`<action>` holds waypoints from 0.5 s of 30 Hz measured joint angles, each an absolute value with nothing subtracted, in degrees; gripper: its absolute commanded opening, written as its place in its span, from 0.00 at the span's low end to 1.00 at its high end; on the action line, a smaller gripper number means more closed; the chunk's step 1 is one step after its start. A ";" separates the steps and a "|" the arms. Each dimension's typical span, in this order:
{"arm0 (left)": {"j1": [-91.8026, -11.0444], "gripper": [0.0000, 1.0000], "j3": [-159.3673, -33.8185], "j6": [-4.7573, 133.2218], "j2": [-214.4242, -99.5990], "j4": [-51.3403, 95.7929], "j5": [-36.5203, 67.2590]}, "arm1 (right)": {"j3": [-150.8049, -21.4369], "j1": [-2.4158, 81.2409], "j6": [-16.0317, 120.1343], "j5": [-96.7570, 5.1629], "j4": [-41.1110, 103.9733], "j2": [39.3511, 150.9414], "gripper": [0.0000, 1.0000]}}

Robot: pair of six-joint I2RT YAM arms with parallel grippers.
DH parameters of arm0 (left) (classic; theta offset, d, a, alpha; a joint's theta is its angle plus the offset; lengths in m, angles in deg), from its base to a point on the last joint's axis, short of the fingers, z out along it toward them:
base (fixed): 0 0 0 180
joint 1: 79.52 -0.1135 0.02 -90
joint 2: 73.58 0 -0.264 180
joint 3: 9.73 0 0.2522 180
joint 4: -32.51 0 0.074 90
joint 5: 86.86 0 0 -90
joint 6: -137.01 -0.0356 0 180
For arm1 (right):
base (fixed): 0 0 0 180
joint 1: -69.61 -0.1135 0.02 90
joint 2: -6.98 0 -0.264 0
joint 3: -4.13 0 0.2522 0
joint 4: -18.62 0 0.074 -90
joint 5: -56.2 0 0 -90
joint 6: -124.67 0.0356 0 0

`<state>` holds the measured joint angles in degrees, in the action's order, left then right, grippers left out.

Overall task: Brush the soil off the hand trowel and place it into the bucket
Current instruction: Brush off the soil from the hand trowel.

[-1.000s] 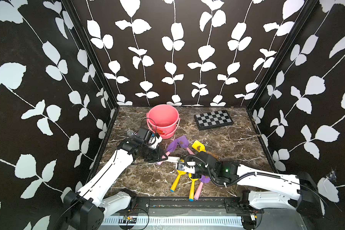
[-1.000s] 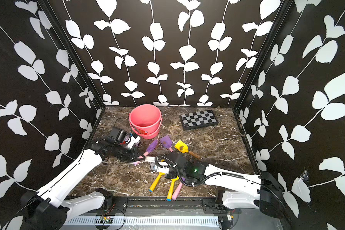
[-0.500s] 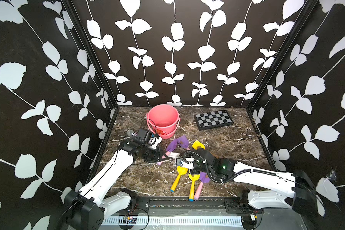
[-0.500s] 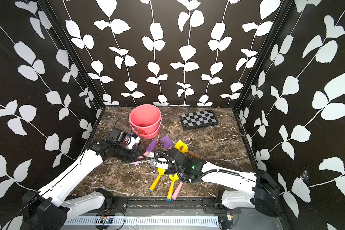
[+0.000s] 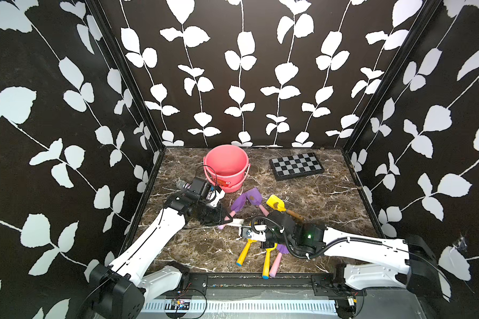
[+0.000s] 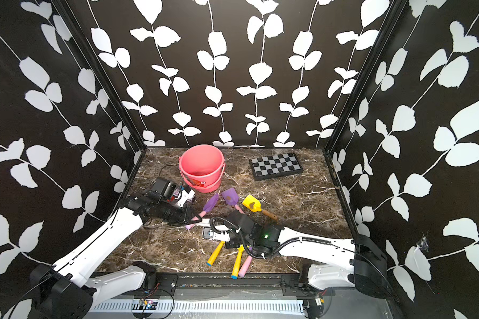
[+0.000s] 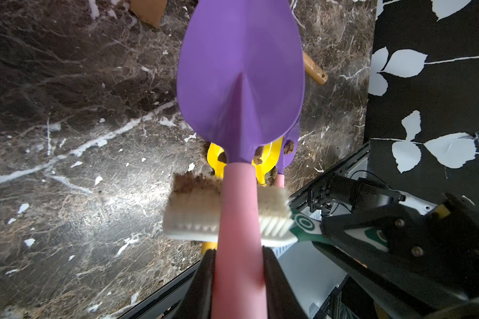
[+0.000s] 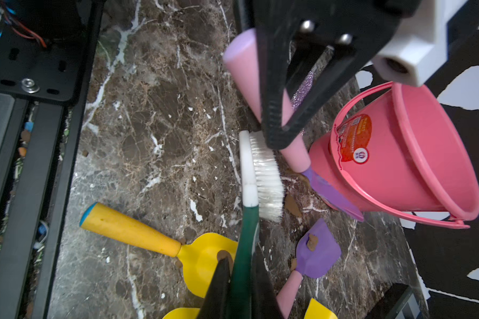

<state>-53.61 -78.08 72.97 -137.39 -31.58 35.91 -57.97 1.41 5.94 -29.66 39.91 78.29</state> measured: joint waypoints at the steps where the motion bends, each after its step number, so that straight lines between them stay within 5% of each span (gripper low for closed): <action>1: -53.61 0.00 -78.08 72.97 -137.28 -31.58 35.91 | -58.14 1.63 5.89 -29.07 39.65 78.44 0.00; 15: -53.65 0.00 -78.08 72.64 -136.34 -32.39 35.06 | -55.54 4.14 6.81 -28.17 41.20 77.18 0.00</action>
<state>-53.65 -78.08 72.64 -136.34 -32.39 35.06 -55.54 4.14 6.81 -28.17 41.20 77.18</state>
